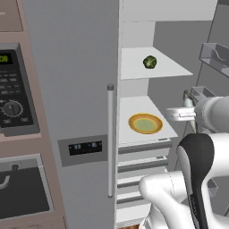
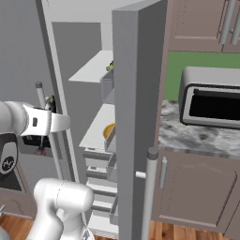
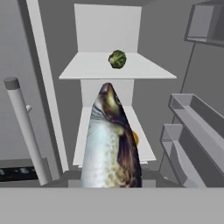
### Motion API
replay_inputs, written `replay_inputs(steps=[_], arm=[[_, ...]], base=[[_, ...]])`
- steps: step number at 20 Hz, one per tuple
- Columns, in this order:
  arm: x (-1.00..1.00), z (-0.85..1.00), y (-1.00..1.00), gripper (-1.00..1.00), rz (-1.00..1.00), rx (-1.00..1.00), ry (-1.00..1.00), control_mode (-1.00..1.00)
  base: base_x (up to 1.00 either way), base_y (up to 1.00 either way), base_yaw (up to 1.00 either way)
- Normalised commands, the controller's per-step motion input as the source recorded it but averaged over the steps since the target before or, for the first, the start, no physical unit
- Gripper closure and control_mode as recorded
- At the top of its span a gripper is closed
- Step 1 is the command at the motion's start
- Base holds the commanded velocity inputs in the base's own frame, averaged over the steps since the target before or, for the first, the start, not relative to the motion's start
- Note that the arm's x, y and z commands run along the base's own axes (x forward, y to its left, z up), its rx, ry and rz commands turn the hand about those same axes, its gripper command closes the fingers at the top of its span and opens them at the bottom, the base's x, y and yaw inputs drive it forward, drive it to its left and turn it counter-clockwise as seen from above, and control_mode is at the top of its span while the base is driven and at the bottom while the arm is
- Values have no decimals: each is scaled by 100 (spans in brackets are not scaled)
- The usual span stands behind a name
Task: Transport the fish from the fridge to the microwave and turn on the microwave.
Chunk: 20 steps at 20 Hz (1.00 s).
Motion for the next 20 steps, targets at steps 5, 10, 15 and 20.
replay_inputs(steps=[5,10,15,20], arm=[[0,0,0,100,0,0,0,-100],[-1,0,0,100,0,0,1,100],[0,0,0,100,0,0,0,100],[0,0,0,100,0,0,0,100]], base=[[0,0,0],[-1,0,0],[-31,5,1],[-36,12,1]])
